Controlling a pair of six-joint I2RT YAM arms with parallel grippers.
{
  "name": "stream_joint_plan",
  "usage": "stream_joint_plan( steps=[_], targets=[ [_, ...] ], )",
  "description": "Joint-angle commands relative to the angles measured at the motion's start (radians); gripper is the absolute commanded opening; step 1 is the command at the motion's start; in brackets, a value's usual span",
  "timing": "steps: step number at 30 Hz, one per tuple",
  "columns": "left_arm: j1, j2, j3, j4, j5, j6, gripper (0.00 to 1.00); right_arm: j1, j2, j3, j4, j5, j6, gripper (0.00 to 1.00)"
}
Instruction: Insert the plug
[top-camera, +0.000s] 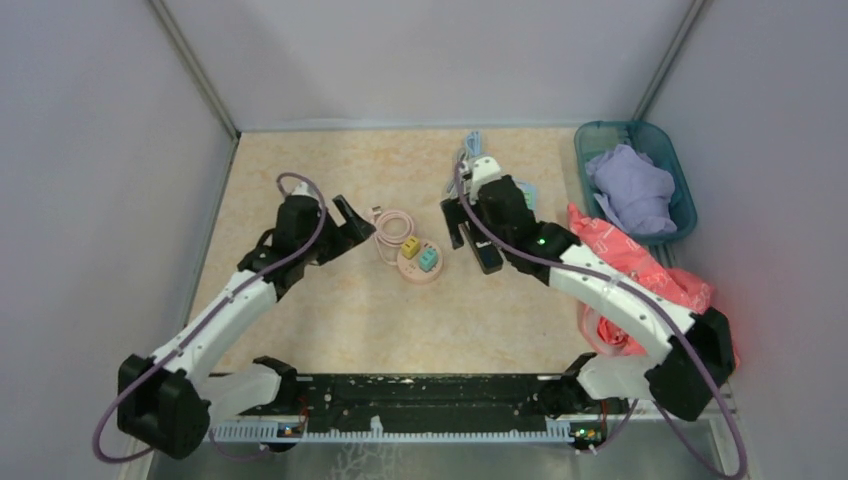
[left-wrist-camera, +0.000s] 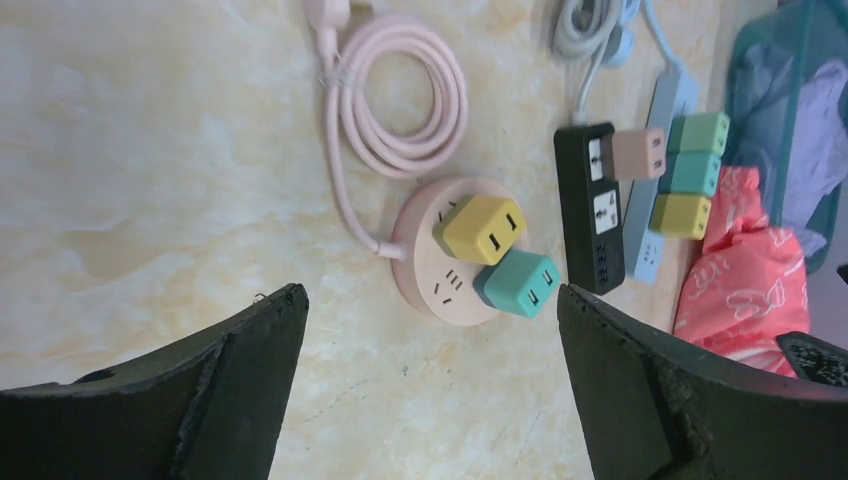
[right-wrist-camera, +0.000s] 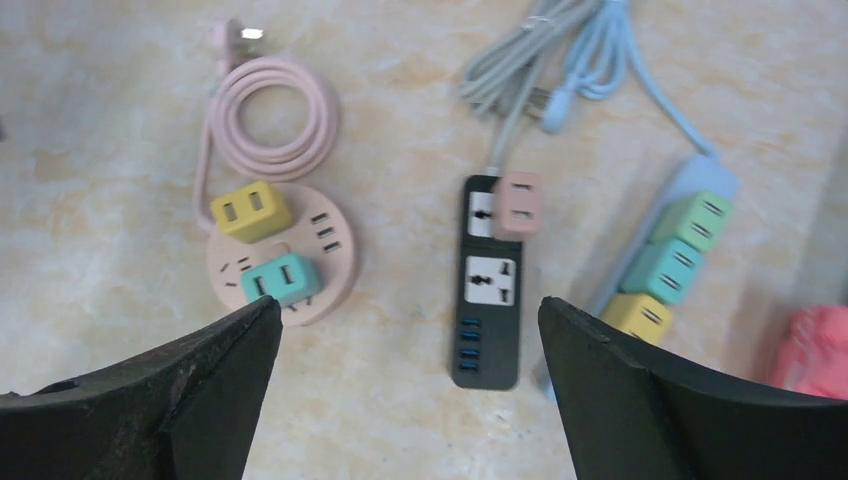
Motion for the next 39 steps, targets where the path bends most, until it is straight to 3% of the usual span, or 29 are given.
stream_joint_plan(
  steps=[1, 9, 15, 23, 39],
  targets=[
    [0.032, -0.171, 0.055, -0.145, -0.134, 0.102, 1.0, -0.038, -0.204, -0.103, 0.034, 0.199, 0.071, 0.99],
    [0.032, -0.453, 0.102, -0.238, -0.323, 0.29, 1.0, -0.046, -0.6, -0.285, 0.011, 0.485, 0.101, 0.99],
    [0.033, -0.658, 0.045, -0.203, -0.491, 0.399, 1.0, -0.046, -0.824, -0.413, 0.046, 0.563, 0.101, 0.99],
    [0.033, -0.824, -0.032, -0.14, -0.558, 0.418, 1.0, -0.046, -0.873, -0.435, 0.051, 0.603, 0.112, 0.99],
    [0.061, -0.843, -0.052, -0.16, -0.515, 0.407, 1.0, -0.046, -0.871, -0.43, 0.073, 0.639, 0.091, 0.99]
  ],
)
